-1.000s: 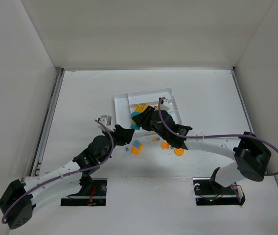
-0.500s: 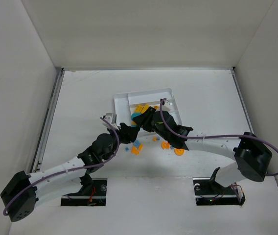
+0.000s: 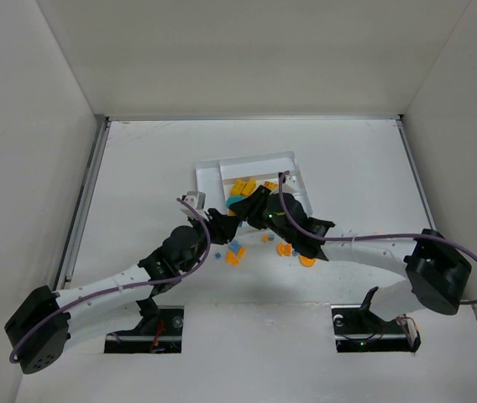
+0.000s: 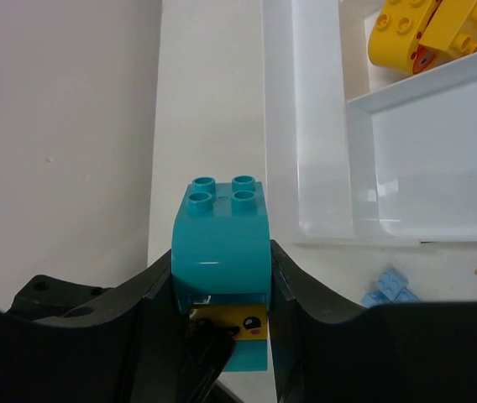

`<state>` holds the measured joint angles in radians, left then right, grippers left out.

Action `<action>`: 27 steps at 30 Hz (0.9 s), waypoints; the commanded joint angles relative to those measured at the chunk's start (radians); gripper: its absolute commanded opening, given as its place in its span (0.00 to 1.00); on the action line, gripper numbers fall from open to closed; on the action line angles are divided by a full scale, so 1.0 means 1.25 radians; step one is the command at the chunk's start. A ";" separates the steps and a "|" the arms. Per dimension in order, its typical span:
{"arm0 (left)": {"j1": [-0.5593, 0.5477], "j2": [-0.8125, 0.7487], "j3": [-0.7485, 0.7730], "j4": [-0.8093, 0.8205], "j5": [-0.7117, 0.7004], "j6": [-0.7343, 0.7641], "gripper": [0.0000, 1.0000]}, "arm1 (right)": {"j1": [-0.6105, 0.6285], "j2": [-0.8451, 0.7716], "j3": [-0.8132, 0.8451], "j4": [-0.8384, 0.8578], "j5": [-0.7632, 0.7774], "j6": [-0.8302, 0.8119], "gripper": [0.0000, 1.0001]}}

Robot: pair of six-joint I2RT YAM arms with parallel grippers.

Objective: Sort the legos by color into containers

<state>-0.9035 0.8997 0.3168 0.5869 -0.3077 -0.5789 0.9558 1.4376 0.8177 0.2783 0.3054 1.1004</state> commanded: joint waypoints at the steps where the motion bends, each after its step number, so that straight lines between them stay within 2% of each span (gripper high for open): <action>1: 0.001 -0.013 0.029 0.036 0.002 0.013 0.33 | -0.023 -0.046 -0.009 0.053 -0.009 0.009 0.22; 11: -0.009 0.004 0.044 0.032 0.023 0.013 0.45 | -0.036 -0.075 -0.027 0.055 -0.018 0.006 0.22; 19: -0.020 0.013 0.046 0.035 0.035 0.013 0.45 | -0.042 -0.076 -0.027 0.055 -0.017 0.003 0.22; 27: -0.020 0.020 0.059 0.031 0.050 0.014 0.31 | -0.046 -0.085 -0.034 0.055 -0.015 0.001 0.22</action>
<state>-0.9222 0.9283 0.3470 0.5934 -0.2588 -0.5735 0.9043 1.3678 0.7837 0.2787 0.2707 1.1019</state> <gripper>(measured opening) 0.336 0.432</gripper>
